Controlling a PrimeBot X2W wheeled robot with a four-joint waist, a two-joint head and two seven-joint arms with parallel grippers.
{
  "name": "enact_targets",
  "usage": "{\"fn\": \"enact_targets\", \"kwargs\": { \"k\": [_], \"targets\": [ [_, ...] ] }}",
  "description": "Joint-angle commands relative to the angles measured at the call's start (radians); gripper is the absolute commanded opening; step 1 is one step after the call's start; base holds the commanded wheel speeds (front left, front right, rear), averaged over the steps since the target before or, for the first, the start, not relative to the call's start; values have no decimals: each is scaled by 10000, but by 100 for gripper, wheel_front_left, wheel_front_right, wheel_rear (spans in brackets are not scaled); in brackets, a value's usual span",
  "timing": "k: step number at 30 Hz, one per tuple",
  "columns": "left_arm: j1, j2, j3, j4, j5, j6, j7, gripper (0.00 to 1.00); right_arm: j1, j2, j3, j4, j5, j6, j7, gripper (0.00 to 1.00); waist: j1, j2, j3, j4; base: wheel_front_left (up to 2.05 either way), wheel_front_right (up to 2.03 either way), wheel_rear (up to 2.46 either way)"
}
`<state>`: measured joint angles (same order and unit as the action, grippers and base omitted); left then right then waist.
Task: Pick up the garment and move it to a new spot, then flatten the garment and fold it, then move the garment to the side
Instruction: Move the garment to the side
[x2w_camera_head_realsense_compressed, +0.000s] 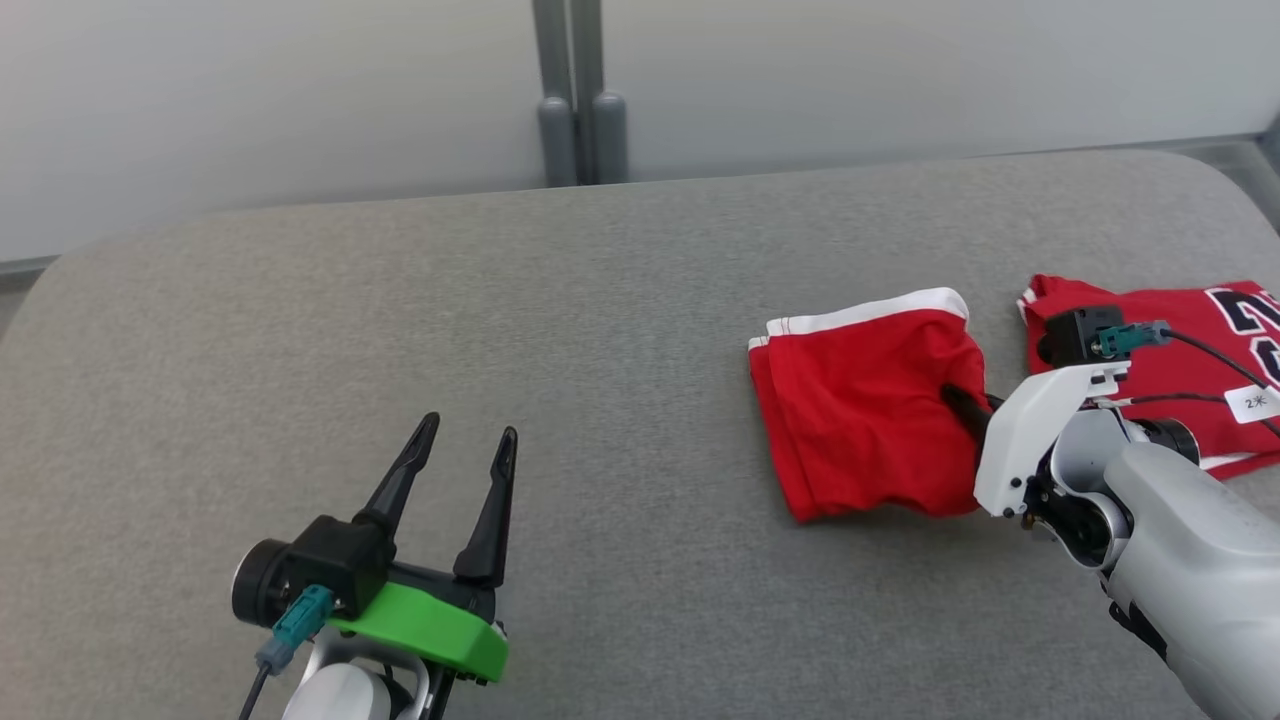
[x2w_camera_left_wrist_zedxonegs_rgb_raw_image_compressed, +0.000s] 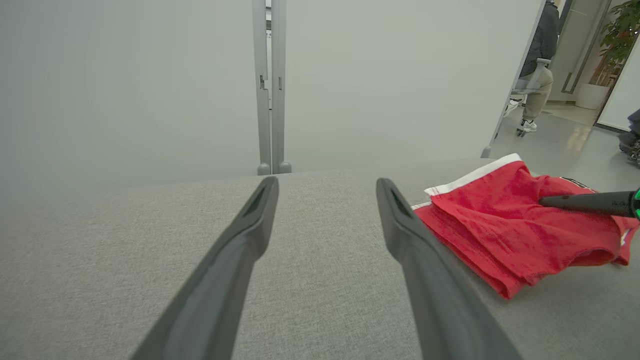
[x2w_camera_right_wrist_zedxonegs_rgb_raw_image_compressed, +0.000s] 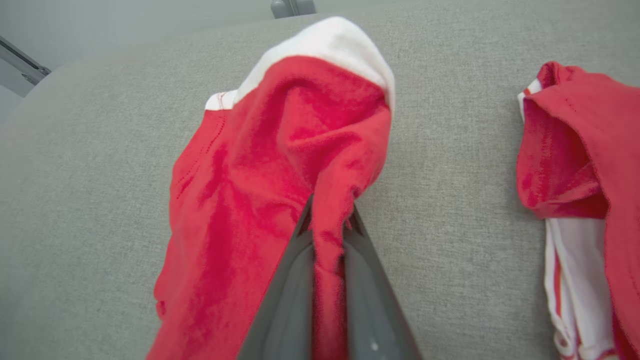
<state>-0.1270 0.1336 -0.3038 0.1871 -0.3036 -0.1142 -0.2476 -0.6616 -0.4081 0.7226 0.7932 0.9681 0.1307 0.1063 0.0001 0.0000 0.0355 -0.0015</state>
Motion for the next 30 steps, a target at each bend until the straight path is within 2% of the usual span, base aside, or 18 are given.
{"fn": "enact_targets", "kwargs": {
  "k": [1, 6, 10, 19, 23, 30],
  "targets": [
    [-180, -29, -127, -18, 76, -25, 33, 100, -76, -111, 83, -95, 92, -3, -82, 0, -1, 0, -103, -1315, 0, 0, 0],
    [-389, -73, -459, 6, 89, -61, 67, 100, -277, -188, 438, -380, 297, -2, -181, 0, -1, 0, 169, -2255, 0, 0, 0],
    [-494, -54, -717, 71, 99, -80, 141, 100, -508, -267, 655, -529, 464, -2, -324, 0, -1, 0, 429, -2693, 0, 0, 0],
    [-1093, 218, -1230, -113, 238, -127, 540, 100, -1920, -693, 1321, -877, 394, -2, -881, 0, -1, 0, 1798, -2726, 0, 0, 0],
    [-1358, 390, -1362, -248, 320, -138, 758, 100, -2685, -1203, 1866, -960, 407, -3, -1070, 0, -1, 0, 2461, -2564, 0, 0, 0],
    [-1467, 610, -1482, -396, 326, -143, 942, 100, -3284, -2851, 2805, -1096, 835, -3, -1351, 0, -1, 0, 3009, -2427, 0, 0, 0]
  ]
}}
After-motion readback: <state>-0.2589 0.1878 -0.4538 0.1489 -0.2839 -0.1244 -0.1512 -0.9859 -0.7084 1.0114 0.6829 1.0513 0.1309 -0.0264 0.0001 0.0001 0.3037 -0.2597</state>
